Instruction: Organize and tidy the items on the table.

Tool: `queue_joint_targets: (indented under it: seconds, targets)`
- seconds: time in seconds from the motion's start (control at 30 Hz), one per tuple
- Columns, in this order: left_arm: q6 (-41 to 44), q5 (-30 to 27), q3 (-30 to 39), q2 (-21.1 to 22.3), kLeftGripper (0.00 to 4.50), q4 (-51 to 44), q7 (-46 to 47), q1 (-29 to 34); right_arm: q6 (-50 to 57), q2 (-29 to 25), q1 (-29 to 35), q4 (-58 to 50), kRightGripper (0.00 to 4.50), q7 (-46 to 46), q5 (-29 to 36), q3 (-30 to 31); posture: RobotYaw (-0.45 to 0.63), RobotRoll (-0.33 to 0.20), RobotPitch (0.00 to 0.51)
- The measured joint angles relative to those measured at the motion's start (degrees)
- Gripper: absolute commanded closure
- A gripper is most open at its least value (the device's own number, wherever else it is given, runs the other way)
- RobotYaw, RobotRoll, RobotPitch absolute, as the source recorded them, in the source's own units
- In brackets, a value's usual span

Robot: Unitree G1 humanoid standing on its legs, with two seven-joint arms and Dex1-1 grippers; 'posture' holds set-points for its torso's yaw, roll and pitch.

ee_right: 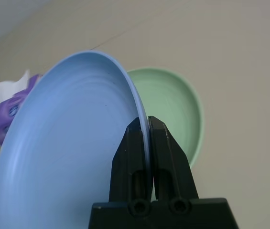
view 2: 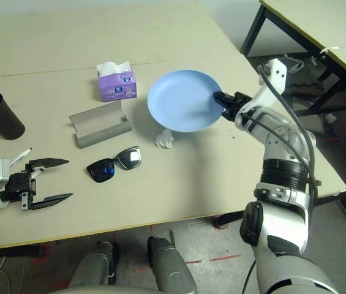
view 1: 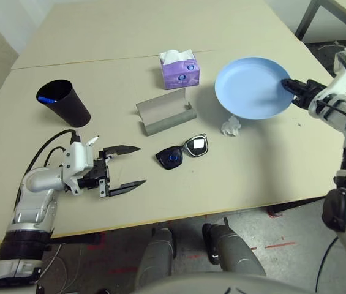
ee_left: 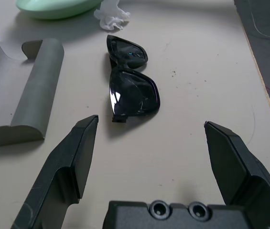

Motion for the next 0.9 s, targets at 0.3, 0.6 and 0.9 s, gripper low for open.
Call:
queue_joint_targets:
  seconds: [0.3,0.6,0.9]
  targets:
    - [0.0,0.2,0.0,0.0,0.0,-2.7,0.9,2.7,-16.7,0.8,-4.7,11.7,4.49,-1.2,-5.5,0.4,-0.06,0.0,0.186]
    - [0.0,0.2,0.0,0.0,0.0,-4.3,1.9,3.3,-24.5,2.5,-4.7,14.9,4.49,-0.8,-10.4,4.2,-0.06,0.0,0.196]
    - [1.9,-1.3,0.2,-0.6,0.0,-6.5,3.8,3.4,-30.4,4.2,-5.2,18.3,4.49,-6.0,-15.0,6.2,-0.04,0.0,0.195]
